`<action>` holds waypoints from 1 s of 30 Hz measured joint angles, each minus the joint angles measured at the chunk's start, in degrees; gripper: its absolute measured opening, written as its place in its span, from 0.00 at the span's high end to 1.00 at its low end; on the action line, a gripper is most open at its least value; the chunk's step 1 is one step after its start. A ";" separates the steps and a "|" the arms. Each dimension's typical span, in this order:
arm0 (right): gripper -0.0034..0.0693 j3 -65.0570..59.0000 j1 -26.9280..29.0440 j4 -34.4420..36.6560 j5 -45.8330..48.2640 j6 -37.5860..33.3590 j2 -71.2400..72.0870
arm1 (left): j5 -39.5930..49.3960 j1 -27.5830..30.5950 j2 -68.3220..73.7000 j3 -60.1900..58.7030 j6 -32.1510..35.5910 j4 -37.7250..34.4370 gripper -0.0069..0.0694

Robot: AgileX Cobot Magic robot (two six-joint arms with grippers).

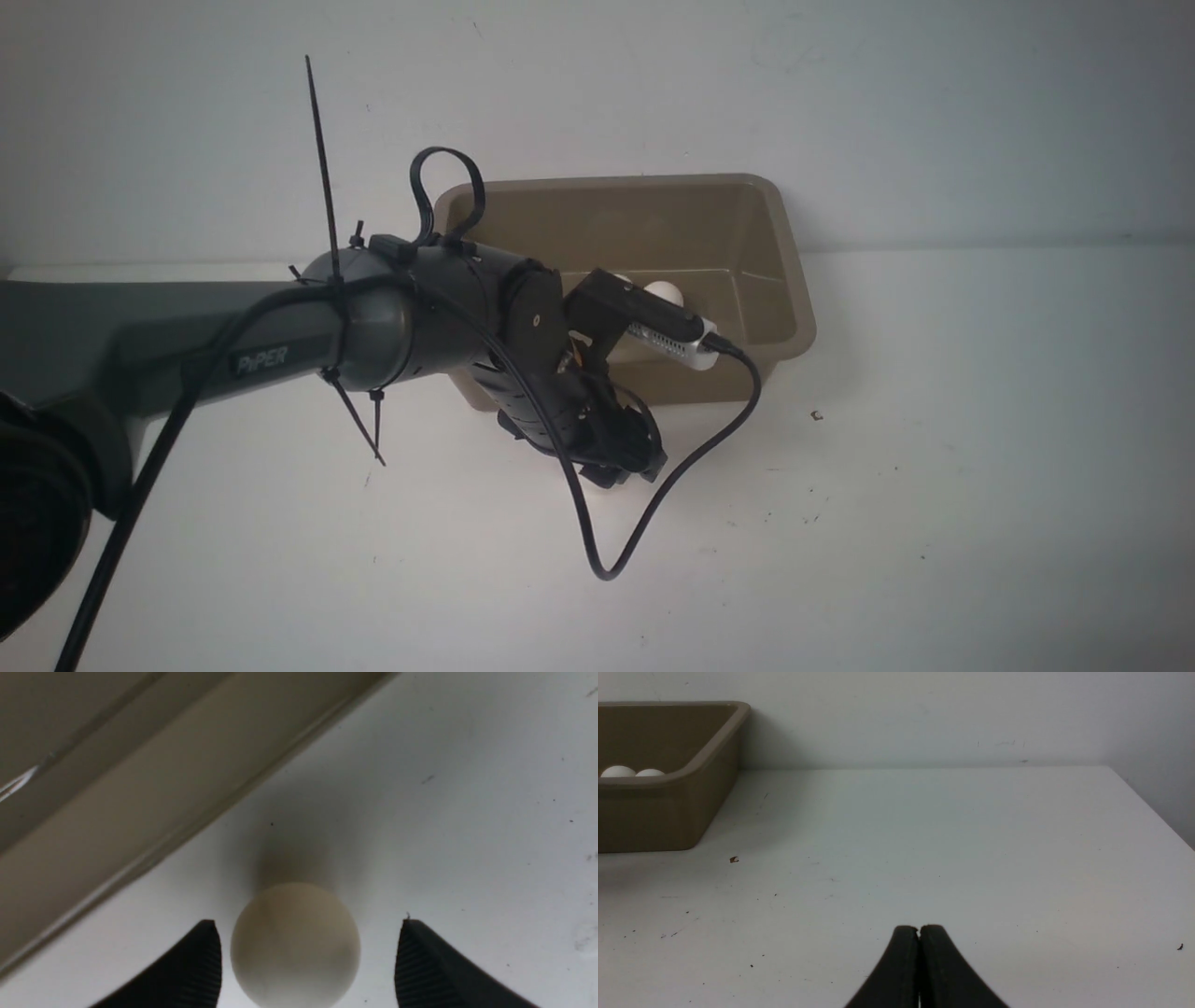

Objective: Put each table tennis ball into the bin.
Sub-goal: Use the left arm to clamp the table tennis ball closest to it

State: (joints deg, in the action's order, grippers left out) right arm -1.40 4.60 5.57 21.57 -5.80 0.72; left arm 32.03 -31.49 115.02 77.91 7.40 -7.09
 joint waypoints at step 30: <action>0.97 0.00 0.00 0.00 0.00 0.00 0.00 | -3.84 -5.51 -11.36 1.23 1.47 4.60 0.45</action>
State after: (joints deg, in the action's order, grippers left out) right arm -1.40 4.60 5.57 21.57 -5.80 0.72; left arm 28.19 -37.00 103.66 79.14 8.87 -2.50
